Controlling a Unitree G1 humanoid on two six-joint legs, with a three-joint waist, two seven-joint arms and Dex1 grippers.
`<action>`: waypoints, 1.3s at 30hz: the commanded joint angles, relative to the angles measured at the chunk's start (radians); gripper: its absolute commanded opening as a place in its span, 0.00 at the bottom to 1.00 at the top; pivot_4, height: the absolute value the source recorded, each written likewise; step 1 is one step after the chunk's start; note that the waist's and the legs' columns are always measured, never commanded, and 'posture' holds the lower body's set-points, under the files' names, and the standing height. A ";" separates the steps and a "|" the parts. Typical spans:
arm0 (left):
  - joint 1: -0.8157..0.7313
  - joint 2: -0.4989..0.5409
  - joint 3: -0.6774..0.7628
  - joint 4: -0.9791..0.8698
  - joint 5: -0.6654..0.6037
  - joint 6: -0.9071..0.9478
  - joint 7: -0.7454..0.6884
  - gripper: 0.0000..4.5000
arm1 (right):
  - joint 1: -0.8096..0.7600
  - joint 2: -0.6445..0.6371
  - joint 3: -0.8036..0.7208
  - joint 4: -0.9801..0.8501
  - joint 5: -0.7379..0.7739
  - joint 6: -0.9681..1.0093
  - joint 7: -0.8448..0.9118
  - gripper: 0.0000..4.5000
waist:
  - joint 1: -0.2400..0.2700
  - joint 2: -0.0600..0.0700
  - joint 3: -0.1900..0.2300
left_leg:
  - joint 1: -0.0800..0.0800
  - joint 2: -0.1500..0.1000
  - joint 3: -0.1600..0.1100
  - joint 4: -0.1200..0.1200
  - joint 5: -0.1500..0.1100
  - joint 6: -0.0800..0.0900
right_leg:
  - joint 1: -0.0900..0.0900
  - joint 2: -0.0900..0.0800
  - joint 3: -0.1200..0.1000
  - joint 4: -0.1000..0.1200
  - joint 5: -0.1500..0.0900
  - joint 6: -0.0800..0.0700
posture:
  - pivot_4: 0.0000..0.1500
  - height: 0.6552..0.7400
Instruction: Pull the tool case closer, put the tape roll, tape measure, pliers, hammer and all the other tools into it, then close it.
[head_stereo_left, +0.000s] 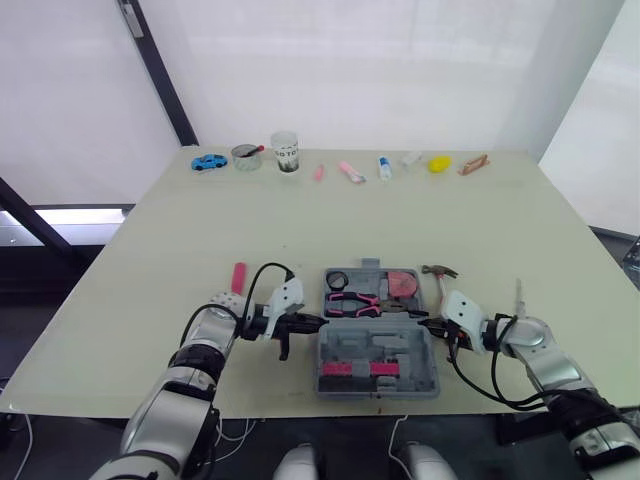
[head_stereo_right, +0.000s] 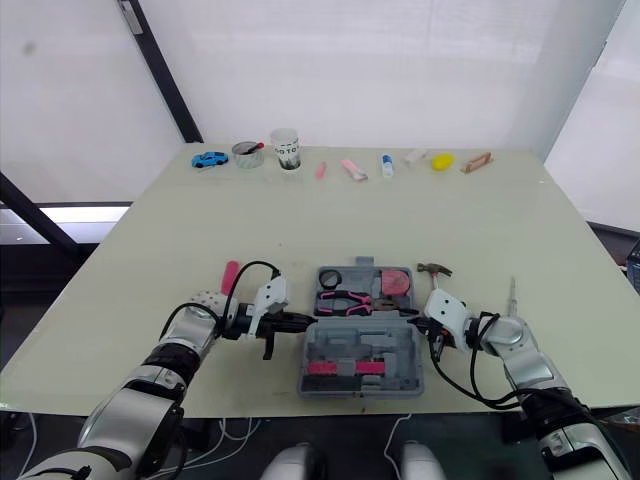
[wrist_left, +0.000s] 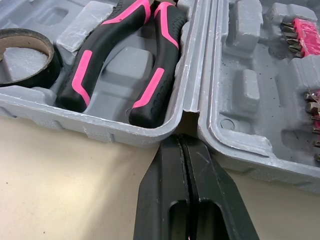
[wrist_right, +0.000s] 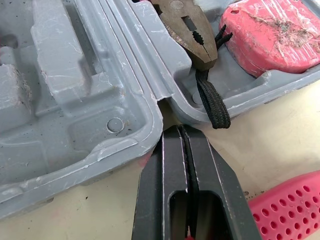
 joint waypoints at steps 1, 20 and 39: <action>-0.016 -0.008 0.006 0.001 0.001 -0.020 0.001 0.01 | -0.015 0.017 0.007 -0.070 0.019 -0.007 0.014 0.00 | 0.000 0.000 0.000 | 0.000 0.000 0.000 0.000 0.000 0.000 | 0.000 0.000 0.000 0.000 0.000 0.000 | 1.00 1.00; -0.025 0.005 0.006 0.036 0.009 -0.041 0.005 0.01 | -0.022 0.025 0.008 -0.063 0.005 -0.005 0.011 0.00 | -0.002 0.000 0.000 | 0.000 0.000 0.000 0.000 0.000 0.000 | 0.000 0.000 0.000 0.000 0.000 0.000 | 1.00 1.00; -0.037 0.010 -0.001 0.074 0.045 -0.075 0.003 0.01 | -0.044 0.040 -0.012 -0.021 -0.008 -0.061 -0.037 0.00 | -0.002 0.000 0.000 | 0.000 0.001 0.000 0.000 0.000 0.000 | 0.000 0.001 0.000 0.000 0.000 0.000 | 1.00 1.00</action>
